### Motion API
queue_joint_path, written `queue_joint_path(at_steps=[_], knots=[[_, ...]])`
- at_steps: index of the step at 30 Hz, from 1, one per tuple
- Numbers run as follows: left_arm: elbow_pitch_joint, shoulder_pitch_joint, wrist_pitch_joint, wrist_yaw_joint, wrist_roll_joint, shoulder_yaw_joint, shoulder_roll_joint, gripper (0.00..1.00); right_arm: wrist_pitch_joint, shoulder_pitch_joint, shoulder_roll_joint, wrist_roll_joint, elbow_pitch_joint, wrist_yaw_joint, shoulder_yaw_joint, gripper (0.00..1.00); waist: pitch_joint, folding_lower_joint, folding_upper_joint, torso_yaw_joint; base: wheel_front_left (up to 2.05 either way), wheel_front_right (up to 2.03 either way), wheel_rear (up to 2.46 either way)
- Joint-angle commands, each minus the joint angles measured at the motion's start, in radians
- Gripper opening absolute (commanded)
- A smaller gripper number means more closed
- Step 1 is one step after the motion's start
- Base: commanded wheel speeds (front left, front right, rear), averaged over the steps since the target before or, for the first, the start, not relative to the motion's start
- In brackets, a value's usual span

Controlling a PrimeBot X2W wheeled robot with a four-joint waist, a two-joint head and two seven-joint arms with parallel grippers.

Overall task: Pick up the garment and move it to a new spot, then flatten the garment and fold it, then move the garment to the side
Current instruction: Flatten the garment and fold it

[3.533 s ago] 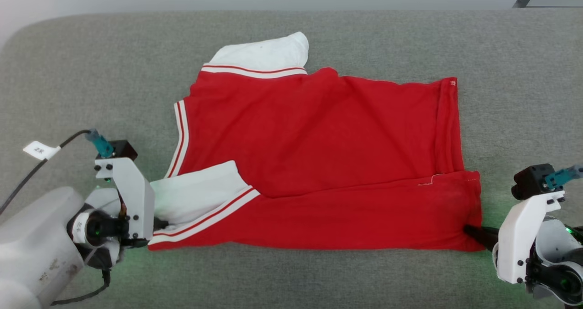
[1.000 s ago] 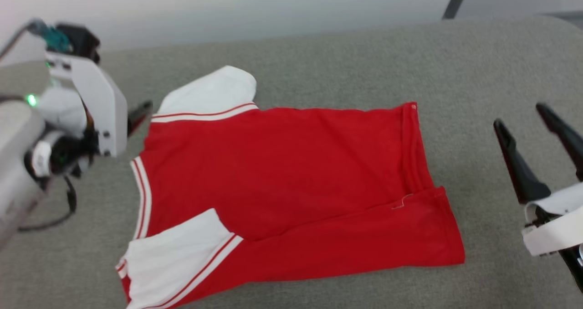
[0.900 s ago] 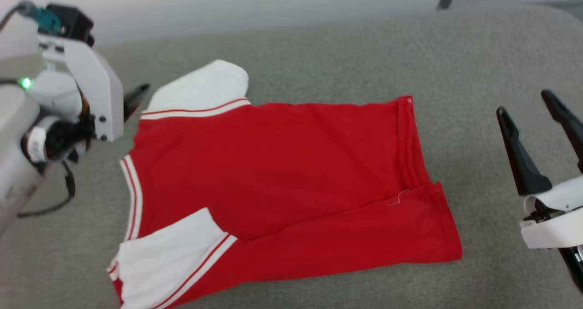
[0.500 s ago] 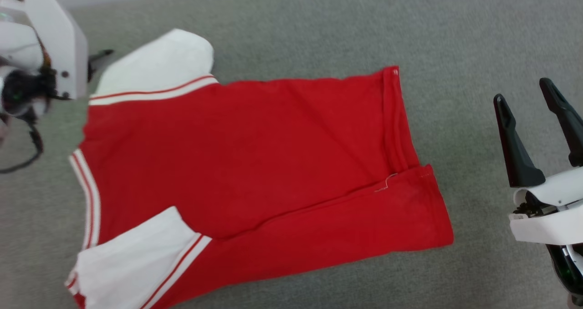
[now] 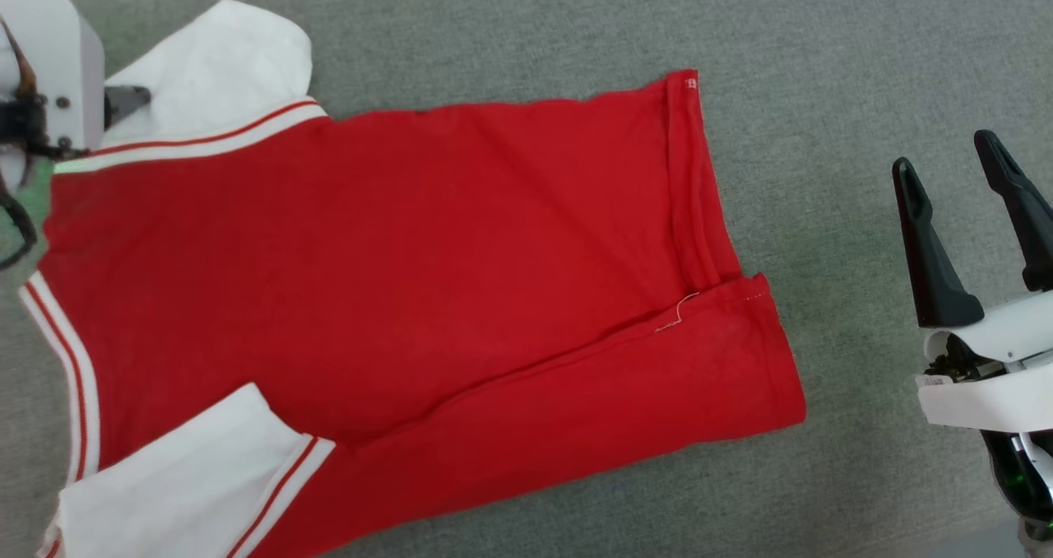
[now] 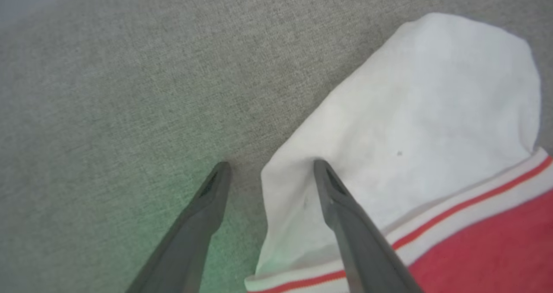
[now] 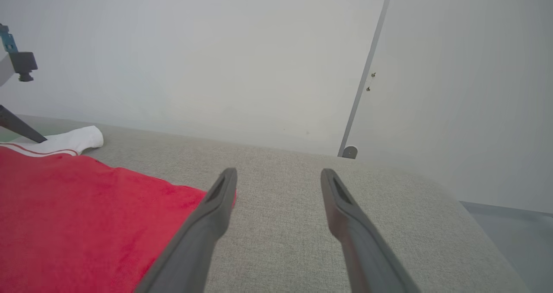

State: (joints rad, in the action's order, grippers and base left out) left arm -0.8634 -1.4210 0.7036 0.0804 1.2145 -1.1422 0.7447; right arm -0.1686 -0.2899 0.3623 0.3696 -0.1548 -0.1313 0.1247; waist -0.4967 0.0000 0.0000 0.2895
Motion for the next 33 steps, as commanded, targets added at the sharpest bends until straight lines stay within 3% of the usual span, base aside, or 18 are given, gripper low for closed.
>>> queue_joint_path(at_steps=[1, 8, 10, 11, 12, 13, 21, 33], knots=[[-0.013, 0.011, 0.007, 0.001, -0.001, -0.009, -0.008, 1.00, -0.007, -0.011, -0.003, 0.006, 0.002, 0.001, 0.000, 1.00, -0.008, 0.0000, 0.0000, 0.005, 0.00, 0.00, 0.00], [-0.082, 0.026, 0.095, -0.022, 0.020, -0.021, -0.033, 1.00, 0.008, -0.018, -0.001, 0.017, -0.006, 0.001, -0.001, 1.00, -0.014, 0.0000, 0.0000, 0.005, 0.00, 0.00, 0.00], [-0.093, 0.038, 0.128, -0.030, 0.036, -0.020, -0.046, 0.71, 0.016, -0.017, 0.003, 0.022, -0.010, 0.001, -0.005, 1.00, -0.013, 0.0000, 0.0000, 0.005, 0.00, 0.00, 0.00], [-0.096, 0.046, 0.148, -0.032, 0.049, -0.020, -0.054, 0.37, 0.021, -0.016, 0.006, 0.025, -0.012, 0.001, -0.006, 1.00, -0.013, 0.0000, 0.0000, 0.004, 0.00, 0.00, 0.00], [-0.098, 0.053, 0.167, -0.035, 0.059, -0.017, -0.062, 0.09, 0.027, -0.015, 0.007, 0.024, -0.014, 0.001, -0.008, 1.00, -0.012, 0.0000, 0.0000, 0.003, 0.00, 0.00, 0.00], [-0.100, 0.059, 0.181, -0.042, 0.069, -0.015, -0.070, 0.00, 0.036, -0.015, 0.010, 0.027, -0.018, 0.001, -0.006, 1.00, -0.012, 0.0000, 0.0000, 0.002, 0.00, 0.00, 0.00], [-0.069, 0.041, 0.114, -0.029, 0.079, 0.015, -0.085, 0.00, 0.211, -0.059, 0.046, 0.137, -0.037, 0.001, 0.041, 1.00, -0.019, 0.0000, 0.0000, -0.004, 0.00, 0.00, 0.00], [-0.057, 0.013, 0.092, -0.028, 0.077, 0.021, -0.124, 0.00, 0.733, -0.372, 0.025, 0.342, 0.198, 0.001, 0.112, 1.00, -0.037, 0.0000, 0.0000, -0.042, 0.00, 0.00, 0.00]])
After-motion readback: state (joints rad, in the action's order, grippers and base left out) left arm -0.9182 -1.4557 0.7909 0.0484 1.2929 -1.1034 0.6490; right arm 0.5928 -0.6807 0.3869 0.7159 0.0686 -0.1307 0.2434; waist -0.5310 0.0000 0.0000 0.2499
